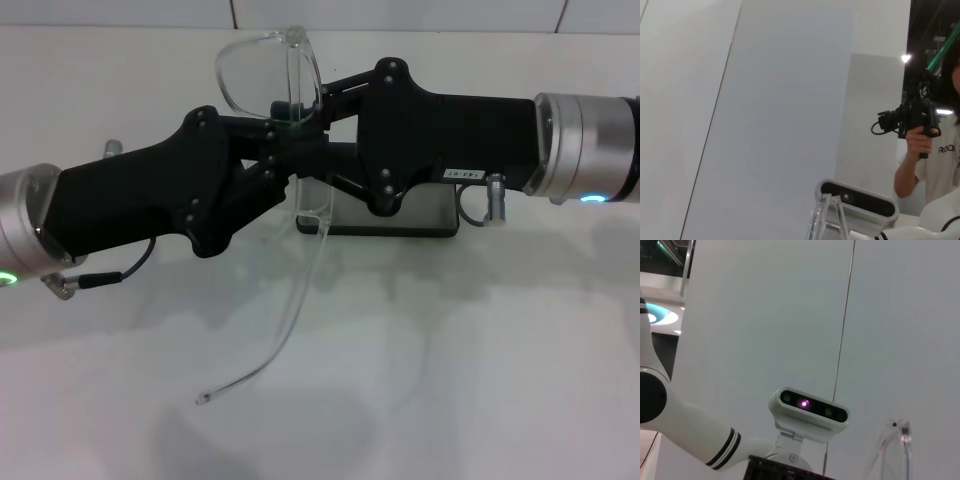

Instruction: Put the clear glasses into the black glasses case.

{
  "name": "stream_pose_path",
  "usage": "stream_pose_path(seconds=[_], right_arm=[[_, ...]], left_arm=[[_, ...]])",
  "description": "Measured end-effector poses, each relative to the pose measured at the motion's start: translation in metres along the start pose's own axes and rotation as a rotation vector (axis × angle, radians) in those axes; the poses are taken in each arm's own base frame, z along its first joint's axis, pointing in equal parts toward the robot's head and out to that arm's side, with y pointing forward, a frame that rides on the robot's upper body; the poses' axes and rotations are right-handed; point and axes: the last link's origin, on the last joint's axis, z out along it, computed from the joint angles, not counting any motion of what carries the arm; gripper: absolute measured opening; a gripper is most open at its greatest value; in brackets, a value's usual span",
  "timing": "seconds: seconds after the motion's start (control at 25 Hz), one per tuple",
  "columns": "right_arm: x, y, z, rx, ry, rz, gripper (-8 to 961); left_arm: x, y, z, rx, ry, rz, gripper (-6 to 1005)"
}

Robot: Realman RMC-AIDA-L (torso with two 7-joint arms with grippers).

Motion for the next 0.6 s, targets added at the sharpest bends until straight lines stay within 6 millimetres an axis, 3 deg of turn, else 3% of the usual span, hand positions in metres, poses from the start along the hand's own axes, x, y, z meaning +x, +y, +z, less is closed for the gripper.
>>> stream_pose_path(seconds=[0.6], right_arm=[[0.0017, -0.0009, -0.0011, 0.011, 0.003, -0.017, 116]], left_arm=[[0.0000, -0.0036, 0.0008, 0.020, -0.001, 0.014, 49]])
